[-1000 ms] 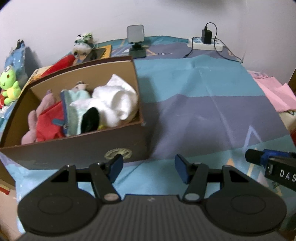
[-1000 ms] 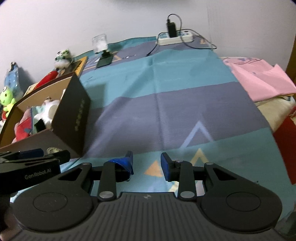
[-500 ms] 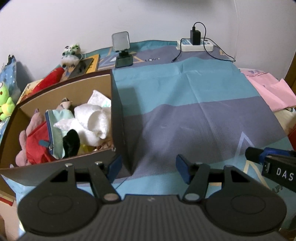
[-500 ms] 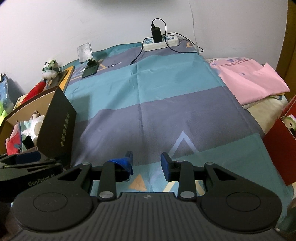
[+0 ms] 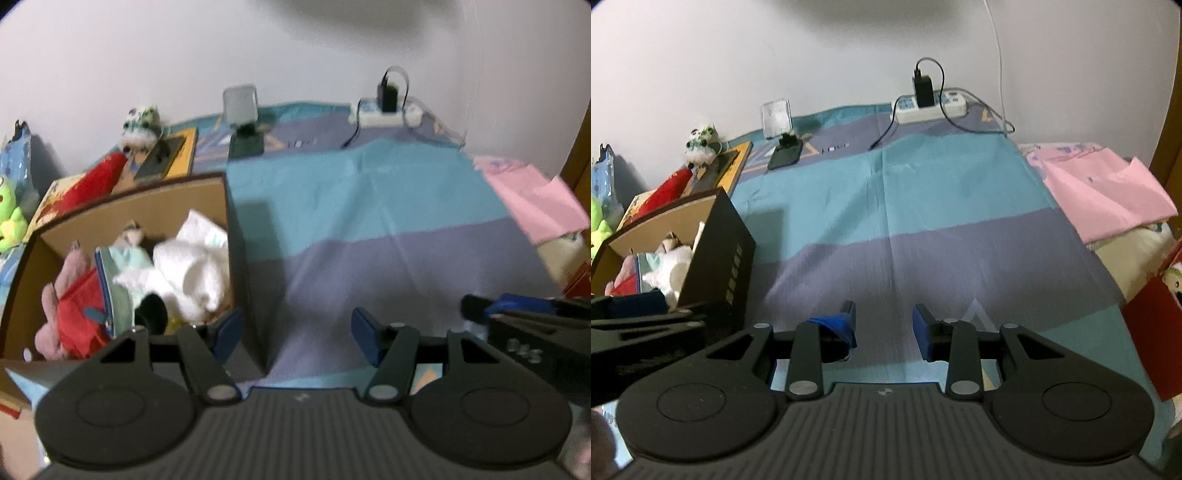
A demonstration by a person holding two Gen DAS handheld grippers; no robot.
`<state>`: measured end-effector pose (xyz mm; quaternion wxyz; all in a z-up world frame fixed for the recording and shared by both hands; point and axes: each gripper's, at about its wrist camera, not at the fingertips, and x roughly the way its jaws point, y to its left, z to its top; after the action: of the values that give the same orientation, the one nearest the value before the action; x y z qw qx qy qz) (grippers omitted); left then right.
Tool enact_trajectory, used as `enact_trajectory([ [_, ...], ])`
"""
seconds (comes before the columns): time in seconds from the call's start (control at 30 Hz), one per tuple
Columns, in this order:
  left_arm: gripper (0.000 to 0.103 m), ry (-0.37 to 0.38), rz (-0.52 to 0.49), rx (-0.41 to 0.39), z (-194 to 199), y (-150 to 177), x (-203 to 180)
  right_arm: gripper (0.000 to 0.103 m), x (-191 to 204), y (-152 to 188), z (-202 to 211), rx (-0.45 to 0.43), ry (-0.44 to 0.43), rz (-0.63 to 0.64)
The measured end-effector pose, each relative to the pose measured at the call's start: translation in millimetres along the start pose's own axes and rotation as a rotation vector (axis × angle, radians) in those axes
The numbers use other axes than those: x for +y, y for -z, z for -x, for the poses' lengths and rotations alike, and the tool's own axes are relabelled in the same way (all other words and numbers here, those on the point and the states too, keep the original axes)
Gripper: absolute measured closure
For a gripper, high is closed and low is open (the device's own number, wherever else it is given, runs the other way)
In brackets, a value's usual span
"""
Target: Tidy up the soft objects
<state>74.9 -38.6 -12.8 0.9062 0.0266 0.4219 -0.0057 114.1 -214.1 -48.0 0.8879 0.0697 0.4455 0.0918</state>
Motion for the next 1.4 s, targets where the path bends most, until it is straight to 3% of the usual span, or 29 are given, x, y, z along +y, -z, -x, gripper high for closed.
enact_trajectory([
  [0.23,0.039,-0.056,0.023,-0.057,16.1,-16.3,23.2,0.086,21.9,-18.5,9.2,-0.041,-0.03,0.017],
  [0.67,0.037,-0.187,0.097,-0.034,7.9,-22.7,119.6,0.086,112.8,-34.1,6.2,-0.049,-0.112,0.093],
  [1.03,0.037,-0.221,0.104,0.0,0.8,-27.9,197.8,0.085,186.6,-39.4,-8.5,-0.03,-0.15,0.129],
  [1.2,0.037,-0.24,0.076,-0.031,5.3,-35.2,221.0,0.085,204.5,-38.4,-15.0,-0.026,-0.139,0.097],
  [1.4,0.037,-0.227,0.055,-0.003,-4.1,-32.2,239.9,0.084,217.5,-29.9,-23.5,-0.015,-0.121,0.061],
])
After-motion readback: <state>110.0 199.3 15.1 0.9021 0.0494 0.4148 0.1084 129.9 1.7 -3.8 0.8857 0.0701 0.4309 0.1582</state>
